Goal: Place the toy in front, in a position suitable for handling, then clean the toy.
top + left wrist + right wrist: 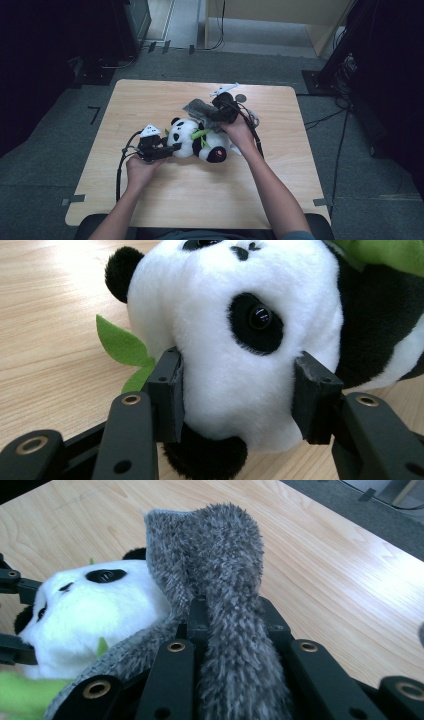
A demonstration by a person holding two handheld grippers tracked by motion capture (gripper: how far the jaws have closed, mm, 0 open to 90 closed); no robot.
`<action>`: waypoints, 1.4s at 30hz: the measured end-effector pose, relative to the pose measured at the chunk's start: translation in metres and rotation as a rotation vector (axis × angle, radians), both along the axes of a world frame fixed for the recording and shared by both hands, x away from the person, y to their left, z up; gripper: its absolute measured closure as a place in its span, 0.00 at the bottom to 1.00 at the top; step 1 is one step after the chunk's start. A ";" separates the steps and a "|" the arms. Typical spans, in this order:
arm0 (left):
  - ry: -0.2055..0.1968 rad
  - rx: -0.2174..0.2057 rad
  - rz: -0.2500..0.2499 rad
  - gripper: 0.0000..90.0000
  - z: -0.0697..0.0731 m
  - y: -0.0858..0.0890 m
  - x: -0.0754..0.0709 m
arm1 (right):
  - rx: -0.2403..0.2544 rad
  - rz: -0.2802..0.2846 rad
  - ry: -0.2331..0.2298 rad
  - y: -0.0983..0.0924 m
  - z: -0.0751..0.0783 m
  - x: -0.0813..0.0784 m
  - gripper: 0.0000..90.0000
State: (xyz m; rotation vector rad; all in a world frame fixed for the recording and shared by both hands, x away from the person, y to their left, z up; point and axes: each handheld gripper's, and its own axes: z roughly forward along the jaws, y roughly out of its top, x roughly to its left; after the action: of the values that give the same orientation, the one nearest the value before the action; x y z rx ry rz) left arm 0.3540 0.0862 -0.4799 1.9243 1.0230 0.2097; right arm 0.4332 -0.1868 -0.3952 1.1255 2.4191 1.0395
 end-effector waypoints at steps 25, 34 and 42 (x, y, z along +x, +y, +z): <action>-0.007 -0.005 -0.005 0.52 -0.001 0.000 -0.001 | 0.055 -0.068 -0.055 -0.037 0.026 -0.001 0.83; -0.002 -0.006 -0.001 0.52 0.002 -0.001 -0.002 | 0.089 -0.056 -0.107 -0.053 0.045 -0.021 0.83; 0.003 0.006 0.006 0.52 0.004 -0.004 -0.002 | 0.094 0.009 -0.062 -0.045 0.020 -0.041 0.83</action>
State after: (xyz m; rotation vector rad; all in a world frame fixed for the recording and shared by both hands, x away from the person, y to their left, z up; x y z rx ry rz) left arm 0.3524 0.0824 -0.4764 1.9277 1.0320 0.2134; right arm 0.3926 -0.2316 -0.3754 1.0962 2.3513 1.1844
